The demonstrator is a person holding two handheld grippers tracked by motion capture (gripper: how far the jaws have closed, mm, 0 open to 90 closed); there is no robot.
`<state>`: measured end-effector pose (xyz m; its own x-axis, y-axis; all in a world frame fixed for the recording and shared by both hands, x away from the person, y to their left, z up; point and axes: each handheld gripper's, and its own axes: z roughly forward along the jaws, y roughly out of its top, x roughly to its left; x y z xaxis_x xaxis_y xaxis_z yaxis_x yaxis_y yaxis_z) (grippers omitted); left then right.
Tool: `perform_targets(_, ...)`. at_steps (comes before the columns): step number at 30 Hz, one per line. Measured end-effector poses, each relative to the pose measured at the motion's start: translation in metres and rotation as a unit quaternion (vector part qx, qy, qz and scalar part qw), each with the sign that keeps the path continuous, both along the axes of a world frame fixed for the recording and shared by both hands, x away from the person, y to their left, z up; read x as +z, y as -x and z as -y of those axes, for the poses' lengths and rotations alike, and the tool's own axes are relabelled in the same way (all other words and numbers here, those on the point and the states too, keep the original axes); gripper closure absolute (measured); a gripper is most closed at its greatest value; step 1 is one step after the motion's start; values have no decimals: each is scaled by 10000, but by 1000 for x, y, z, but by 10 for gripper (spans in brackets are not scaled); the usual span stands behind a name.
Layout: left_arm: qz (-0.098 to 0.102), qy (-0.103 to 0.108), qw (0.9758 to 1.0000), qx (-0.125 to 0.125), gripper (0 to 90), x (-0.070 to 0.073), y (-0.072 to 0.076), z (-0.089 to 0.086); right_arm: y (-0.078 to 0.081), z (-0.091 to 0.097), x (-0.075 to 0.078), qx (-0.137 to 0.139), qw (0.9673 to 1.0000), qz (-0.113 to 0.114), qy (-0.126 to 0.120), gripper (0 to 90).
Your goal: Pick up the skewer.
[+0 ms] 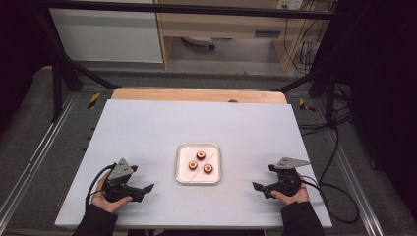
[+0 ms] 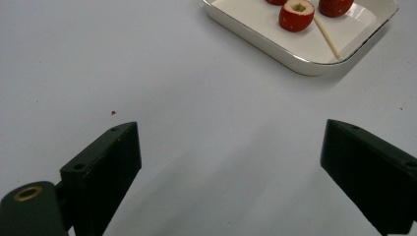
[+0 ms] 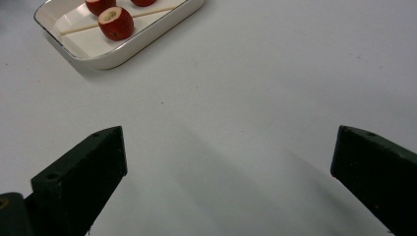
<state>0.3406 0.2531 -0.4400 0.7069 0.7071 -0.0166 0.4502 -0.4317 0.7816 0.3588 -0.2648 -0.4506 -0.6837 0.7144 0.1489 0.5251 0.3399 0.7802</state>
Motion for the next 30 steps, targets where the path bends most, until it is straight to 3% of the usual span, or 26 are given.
perform_targets(16,-74,-77,9999,16,92,6,-2,17,0,1,2,-39,10000,41,31,10)
perform_targets(23,-146,-147,9998,-56,105,15,-3,37,-1,-1,2,-15,10000,7,85,10)
perform_targets(30,-127,-272,9992,-250,127,28,-9,73,-1,-1,2,-1,9999,13,104,10)
